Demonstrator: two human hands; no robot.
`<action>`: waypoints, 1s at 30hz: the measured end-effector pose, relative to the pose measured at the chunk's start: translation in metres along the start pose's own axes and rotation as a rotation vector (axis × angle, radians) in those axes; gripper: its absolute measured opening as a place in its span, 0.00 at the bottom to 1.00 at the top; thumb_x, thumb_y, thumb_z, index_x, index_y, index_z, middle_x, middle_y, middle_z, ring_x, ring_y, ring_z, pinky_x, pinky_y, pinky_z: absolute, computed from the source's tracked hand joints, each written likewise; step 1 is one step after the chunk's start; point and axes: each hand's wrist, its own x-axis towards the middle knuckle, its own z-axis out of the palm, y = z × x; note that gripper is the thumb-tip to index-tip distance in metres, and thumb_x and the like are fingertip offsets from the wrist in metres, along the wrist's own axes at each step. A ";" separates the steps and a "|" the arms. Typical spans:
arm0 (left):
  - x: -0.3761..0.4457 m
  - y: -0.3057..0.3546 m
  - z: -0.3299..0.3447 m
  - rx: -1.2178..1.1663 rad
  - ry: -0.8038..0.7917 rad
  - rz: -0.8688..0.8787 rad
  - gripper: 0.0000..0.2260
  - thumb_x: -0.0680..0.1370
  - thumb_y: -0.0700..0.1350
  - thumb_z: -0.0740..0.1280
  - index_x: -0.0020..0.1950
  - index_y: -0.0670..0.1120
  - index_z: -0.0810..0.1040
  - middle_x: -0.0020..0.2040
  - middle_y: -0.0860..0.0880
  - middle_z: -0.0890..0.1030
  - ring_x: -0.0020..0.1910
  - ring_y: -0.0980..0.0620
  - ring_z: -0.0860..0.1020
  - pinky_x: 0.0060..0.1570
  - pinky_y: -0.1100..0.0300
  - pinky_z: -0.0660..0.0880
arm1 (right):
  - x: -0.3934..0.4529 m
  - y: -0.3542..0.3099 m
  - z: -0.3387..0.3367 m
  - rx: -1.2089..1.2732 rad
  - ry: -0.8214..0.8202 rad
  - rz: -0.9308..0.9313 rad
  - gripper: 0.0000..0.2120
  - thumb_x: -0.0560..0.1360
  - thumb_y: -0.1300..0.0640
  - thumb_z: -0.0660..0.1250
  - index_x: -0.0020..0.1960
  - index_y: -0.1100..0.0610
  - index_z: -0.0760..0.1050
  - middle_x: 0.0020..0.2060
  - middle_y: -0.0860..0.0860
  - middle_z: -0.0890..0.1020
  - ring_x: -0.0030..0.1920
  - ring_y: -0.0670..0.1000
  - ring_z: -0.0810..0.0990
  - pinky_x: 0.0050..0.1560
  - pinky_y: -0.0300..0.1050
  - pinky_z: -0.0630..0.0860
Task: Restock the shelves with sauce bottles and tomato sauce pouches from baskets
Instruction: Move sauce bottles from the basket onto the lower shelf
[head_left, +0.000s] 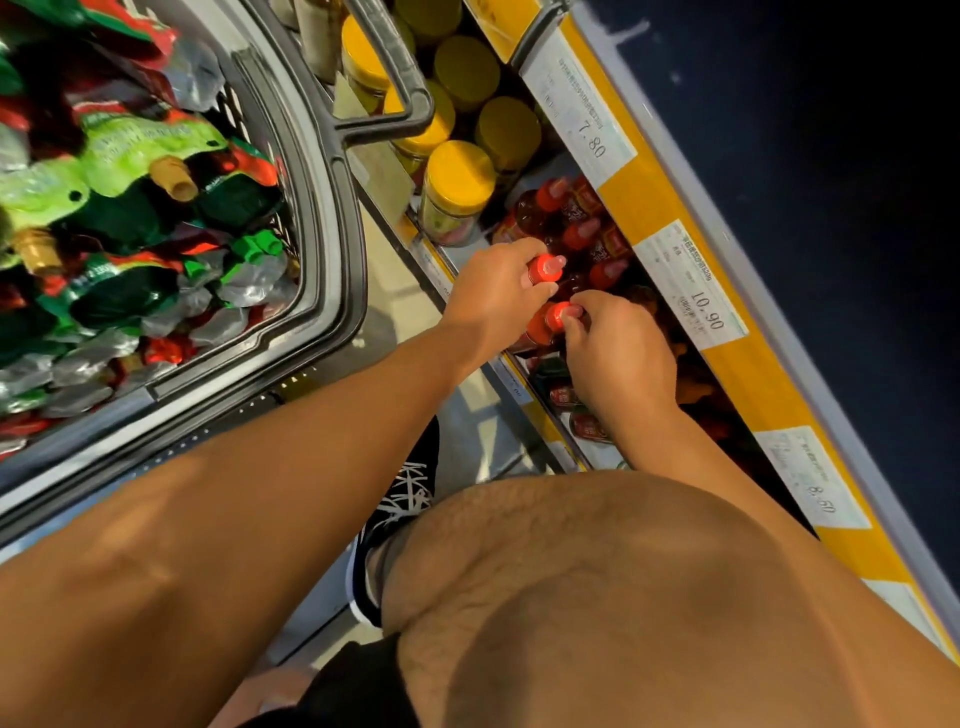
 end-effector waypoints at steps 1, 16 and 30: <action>0.000 0.000 -0.001 0.011 -0.010 -0.005 0.13 0.80 0.48 0.72 0.64 0.49 0.81 0.39 0.58 0.75 0.45 0.53 0.78 0.49 0.58 0.75 | -0.002 0.000 -0.002 0.014 -0.001 0.004 0.08 0.84 0.51 0.62 0.56 0.52 0.79 0.43 0.50 0.82 0.41 0.53 0.77 0.33 0.45 0.68; -0.085 0.004 -0.035 -0.062 -0.079 -0.081 0.15 0.82 0.48 0.68 0.69 0.51 0.76 0.48 0.50 0.80 0.47 0.52 0.79 0.49 0.54 0.76 | -0.102 0.057 -0.021 0.330 0.007 0.177 0.20 0.78 0.52 0.70 0.70 0.47 0.76 0.61 0.49 0.81 0.61 0.53 0.80 0.60 0.55 0.78; -0.167 0.136 -0.069 -0.148 -0.278 0.226 0.11 0.80 0.40 0.72 0.61 0.50 0.83 0.57 0.55 0.84 0.57 0.65 0.80 0.59 0.67 0.77 | -0.275 0.135 -0.075 0.665 0.259 0.366 0.23 0.78 0.56 0.73 0.71 0.46 0.74 0.65 0.41 0.78 0.60 0.41 0.79 0.59 0.50 0.80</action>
